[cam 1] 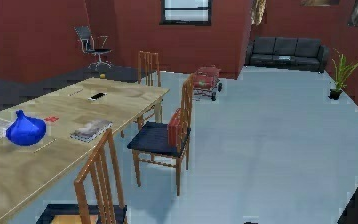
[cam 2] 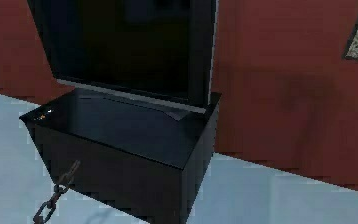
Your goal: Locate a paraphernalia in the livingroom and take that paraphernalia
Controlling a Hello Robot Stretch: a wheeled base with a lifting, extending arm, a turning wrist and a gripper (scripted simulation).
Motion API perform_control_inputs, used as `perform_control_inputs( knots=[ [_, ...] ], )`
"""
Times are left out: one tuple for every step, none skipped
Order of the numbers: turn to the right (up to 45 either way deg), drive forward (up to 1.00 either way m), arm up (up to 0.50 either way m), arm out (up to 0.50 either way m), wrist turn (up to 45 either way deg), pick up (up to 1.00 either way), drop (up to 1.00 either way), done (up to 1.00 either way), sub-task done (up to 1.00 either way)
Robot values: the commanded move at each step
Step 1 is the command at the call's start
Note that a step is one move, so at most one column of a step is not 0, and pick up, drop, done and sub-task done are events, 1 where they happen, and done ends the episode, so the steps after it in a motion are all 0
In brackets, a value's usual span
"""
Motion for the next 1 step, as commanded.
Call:
perform_control_inputs(
  knots=[
    [12.0,0.00,0.00,0.00,0.0,0.00,0.00,0.00,0.00]
  ],
)
